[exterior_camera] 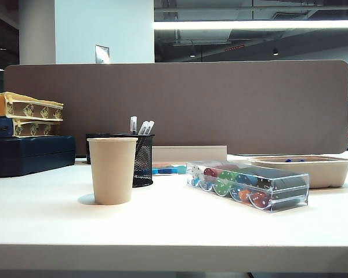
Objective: Pick up one pen and put it in the pen container.
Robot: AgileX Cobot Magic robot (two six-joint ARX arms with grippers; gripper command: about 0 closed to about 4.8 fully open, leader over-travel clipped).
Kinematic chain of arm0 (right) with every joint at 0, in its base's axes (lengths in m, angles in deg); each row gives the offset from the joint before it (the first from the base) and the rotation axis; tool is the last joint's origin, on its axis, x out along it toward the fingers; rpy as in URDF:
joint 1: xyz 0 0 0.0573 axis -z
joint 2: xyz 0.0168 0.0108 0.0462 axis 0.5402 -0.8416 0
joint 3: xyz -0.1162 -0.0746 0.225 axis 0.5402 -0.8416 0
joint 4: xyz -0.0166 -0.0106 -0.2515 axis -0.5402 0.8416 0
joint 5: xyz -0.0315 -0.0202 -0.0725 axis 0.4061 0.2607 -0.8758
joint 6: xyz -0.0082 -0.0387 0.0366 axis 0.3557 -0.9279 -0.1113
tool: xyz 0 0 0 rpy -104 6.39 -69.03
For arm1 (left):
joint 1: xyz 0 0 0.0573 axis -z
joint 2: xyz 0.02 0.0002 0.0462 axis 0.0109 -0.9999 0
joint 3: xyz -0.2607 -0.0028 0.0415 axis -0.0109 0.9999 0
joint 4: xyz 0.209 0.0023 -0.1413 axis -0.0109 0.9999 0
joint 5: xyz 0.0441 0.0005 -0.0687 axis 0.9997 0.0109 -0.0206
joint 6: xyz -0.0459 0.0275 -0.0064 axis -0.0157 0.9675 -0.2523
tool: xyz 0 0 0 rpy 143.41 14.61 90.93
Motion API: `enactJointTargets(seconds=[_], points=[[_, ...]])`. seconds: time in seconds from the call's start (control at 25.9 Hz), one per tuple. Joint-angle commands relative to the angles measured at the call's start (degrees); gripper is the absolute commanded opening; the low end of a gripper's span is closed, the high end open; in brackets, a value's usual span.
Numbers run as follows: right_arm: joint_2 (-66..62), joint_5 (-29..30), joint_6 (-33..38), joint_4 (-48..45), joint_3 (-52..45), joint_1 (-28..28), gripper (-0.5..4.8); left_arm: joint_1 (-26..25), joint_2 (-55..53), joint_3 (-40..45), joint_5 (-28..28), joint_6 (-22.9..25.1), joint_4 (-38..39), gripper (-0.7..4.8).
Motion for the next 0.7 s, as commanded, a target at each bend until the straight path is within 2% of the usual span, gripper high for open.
enactJointTargets(seconds=[0.04,0.27,0.7], points=[[-0.02,-1.11,0.22,-1.77,-0.44,0.07,-0.03,-0.02,-0.02,-0.28,0.11,0.04,-0.74,-0.06],[0.0,-2.4,-0.26,-7.8,-3.74,0.07,-0.03,-0.02,-0.02,-0.28,0.13,0.09,-0.72,-0.06],[0.0,-3.5,-3.54,-11.21,-6.38,0.11,-0.03,-0.04,-0.02,-0.28,0.13,1.6,-0.74,-0.06]])
